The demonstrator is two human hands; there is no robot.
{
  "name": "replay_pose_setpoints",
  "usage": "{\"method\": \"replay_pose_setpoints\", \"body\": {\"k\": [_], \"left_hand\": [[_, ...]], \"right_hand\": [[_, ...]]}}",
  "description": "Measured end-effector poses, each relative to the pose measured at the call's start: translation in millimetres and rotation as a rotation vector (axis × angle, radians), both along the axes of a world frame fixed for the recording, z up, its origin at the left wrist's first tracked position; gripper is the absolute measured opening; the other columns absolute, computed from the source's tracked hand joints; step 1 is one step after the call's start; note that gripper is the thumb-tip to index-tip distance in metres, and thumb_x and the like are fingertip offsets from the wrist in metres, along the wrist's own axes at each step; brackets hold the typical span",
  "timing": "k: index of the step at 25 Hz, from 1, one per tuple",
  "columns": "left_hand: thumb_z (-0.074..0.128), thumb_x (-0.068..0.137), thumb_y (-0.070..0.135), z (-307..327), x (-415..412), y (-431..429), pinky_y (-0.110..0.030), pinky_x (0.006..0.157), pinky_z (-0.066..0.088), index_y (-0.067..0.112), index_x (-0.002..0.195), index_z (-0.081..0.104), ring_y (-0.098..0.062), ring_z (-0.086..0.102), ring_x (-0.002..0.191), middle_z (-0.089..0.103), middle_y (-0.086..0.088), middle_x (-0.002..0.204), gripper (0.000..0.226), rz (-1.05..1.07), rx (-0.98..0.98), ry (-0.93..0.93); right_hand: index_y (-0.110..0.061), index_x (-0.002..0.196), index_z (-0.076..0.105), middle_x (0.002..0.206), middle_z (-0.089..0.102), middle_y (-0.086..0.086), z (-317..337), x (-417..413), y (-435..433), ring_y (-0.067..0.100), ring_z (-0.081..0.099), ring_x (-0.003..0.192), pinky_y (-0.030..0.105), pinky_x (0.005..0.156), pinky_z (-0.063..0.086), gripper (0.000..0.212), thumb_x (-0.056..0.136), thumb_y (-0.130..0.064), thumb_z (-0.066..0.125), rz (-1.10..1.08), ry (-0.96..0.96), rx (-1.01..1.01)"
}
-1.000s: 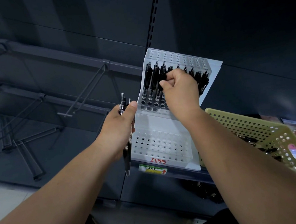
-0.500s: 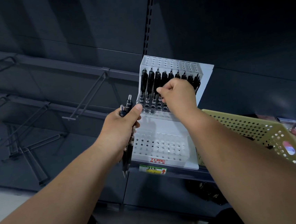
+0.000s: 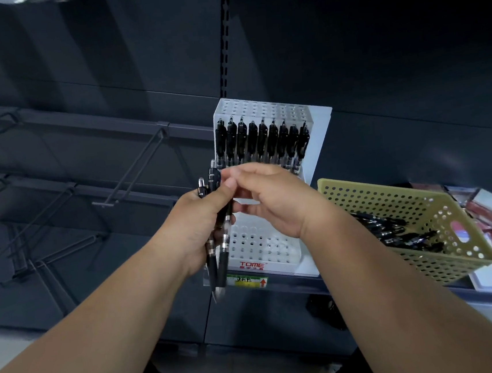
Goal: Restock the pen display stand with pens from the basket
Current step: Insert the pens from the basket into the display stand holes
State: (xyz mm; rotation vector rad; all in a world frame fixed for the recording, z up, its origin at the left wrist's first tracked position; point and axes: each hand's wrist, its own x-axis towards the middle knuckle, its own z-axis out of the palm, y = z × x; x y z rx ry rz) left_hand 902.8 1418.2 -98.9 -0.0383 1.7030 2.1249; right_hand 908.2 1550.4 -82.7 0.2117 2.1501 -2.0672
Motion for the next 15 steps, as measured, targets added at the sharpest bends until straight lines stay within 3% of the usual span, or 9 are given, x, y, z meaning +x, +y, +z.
{"method": "replay_pose_setpoints", "body": {"k": [4, 7, 10, 12, 15], "left_hand": [[0.066, 0.085, 0.034, 4, 3, 4, -0.019, 0.044, 0.039, 0.010, 0.087, 0.066, -0.006, 0.050, 0.051, 0.063, 0.001, 0.065, 0.024, -0.021, -0.006, 0.019], [0.067, 0.084, 0.034, 4, 2, 7, -0.017, 0.041, 0.038, 0.007, 0.090, 0.069, -0.007, 0.050, 0.052, 0.066, -0.001, 0.069, 0.028, -0.016, 0.010, 0.006], [0.069, 0.075, 0.040, 6, 4, 8, -0.018, 0.041, 0.037, 0.007, 0.092, 0.070, -0.007, 0.051, 0.052, 0.069, -0.003, 0.072, 0.036, -0.059, 0.001, 0.009], [0.070, 0.077, 0.034, 5, 5, 6, -0.019, 0.043, 0.037, 0.012, 0.092, 0.069, -0.008, 0.051, 0.054, 0.071, -0.004, 0.074, 0.027, -0.105, -0.051, 0.022], [0.071, 0.080, 0.019, 1, 5, 4, -0.017, 0.040, 0.034, 0.015, 0.083, 0.061, -0.010, 0.049, 0.055, 0.070, -0.004, 0.074, 0.011, -0.119, -0.061, 0.002]], "right_hand": [[-0.015, 0.094, 0.070, 0.086, 0.067, -0.002, 0, 6, 7, 0.008, 0.058, 0.078, 0.030, 0.084, 0.048, 0.015, 0.097, -0.013, 0.055, 0.003, -0.006, -0.121], [-0.015, 0.091, 0.068, 0.089, 0.063, 0.004, -3, 11, 14, 0.010, 0.057, 0.075, 0.034, 0.087, 0.045, 0.011, 0.095, -0.016, 0.058, -0.002, -0.021, -0.176], [-0.015, 0.086, 0.065, 0.092, 0.061, 0.007, -2, 13, 19, 0.015, 0.056, 0.082, 0.036, 0.088, 0.045, 0.009, 0.093, -0.016, 0.060, -0.024, -0.009, -0.168], [-0.015, 0.086, 0.064, 0.093, 0.064, 0.007, 1, 11, 27, 0.017, 0.058, 0.084, 0.033, 0.081, 0.047, 0.008, 0.093, -0.017, 0.061, -0.129, 0.021, -0.176], [-0.013, 0.091, 0.062, 0.090, 0.068, 0.008, 7, 9, 42, 0.013, 0.062, 0.068, 0.024, 0.061, 0.048, 0.008, 0.096, -0.018, 0.058, -0.333, 0.037, -0.267]]}}
